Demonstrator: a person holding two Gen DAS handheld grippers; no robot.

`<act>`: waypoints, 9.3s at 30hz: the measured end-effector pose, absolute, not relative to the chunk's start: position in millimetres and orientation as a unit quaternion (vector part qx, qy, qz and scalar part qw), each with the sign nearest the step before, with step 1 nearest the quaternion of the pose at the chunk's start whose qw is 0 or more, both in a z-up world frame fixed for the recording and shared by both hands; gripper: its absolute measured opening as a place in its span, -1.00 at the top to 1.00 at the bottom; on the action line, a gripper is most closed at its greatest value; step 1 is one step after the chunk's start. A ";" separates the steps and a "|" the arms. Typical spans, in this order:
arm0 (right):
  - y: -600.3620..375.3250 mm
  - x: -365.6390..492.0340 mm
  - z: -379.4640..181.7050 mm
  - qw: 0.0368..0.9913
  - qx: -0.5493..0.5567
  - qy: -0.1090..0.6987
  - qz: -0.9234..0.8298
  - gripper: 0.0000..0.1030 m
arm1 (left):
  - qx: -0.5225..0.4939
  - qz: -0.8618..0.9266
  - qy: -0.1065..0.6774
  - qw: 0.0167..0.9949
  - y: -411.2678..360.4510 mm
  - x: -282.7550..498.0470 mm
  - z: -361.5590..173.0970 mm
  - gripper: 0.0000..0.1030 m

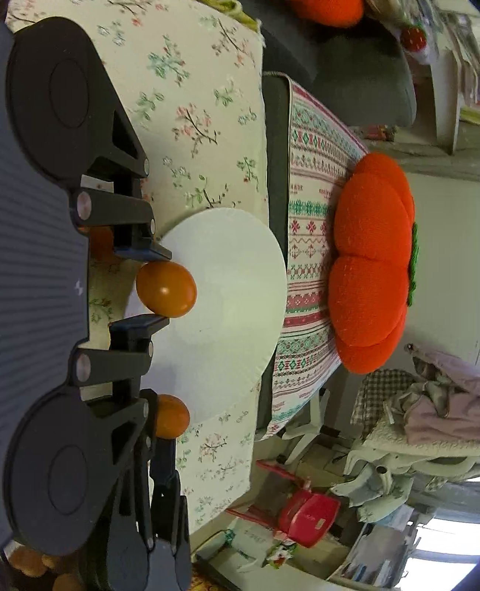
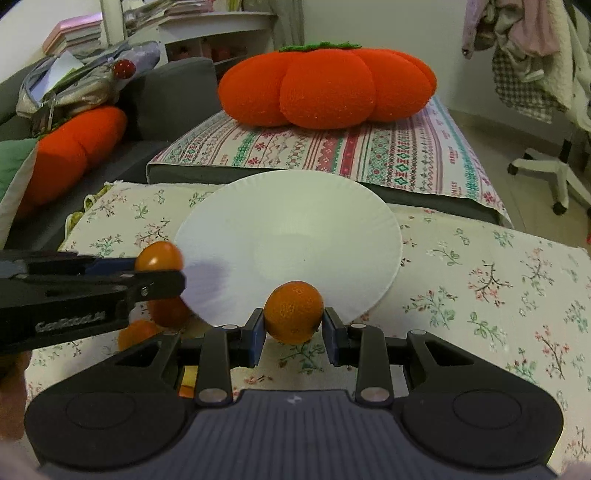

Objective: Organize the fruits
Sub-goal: 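Carry the held orange fruits in both tools over the white plate, then lower both tools and open them to drop the fruits onto the plate, then move both open tools back to the fruit cluster, then grasp a large tangerine with the left tool while the right tool grasps an orange tomato, then carry the tangerine and orange tomato in both tools over the plate, then open both tools to release the fruits onto the plate, then move both open tools back toward the remaining tomatoes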

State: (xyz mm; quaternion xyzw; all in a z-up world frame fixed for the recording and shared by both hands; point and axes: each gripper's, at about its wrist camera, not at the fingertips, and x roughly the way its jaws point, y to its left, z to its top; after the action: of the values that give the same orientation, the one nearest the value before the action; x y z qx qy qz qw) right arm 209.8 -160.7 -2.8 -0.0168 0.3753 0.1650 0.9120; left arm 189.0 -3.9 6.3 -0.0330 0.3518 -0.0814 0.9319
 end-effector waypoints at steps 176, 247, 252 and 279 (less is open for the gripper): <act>-135.7 162.4 -2.8 0.914 0.012 0.347 0.208 0.51 | -0.122 -0.031 0.350 0.928 52.9 146.9 11.9 0.48; -199.6 206.8 19.9 0.928 0.102 0.334 0.128 -0.06 | -0.103 -0.097 0.331 0.933 33.7 183.9 18.4 0.13; -203.2 196.3 25.5 0.921 0.112 0.347 0.136 -0.41 | -0.110 -0.079 0.348 0.928 41.5 176.4 22.6 -0.13; -151.1 136.8 27.6 0.883 0.048 0.381 0.270 -0.66 | -0.093 -0.088 0.401 0.907 69.8 120.4 23.4 -0.55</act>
State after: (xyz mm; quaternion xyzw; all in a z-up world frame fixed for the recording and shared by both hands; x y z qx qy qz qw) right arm 136.8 -151.1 27.6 0.0481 0.3810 0.2698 0.8830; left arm 120.4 69.8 23.4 -0.0932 0.4014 -0.0881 0.9069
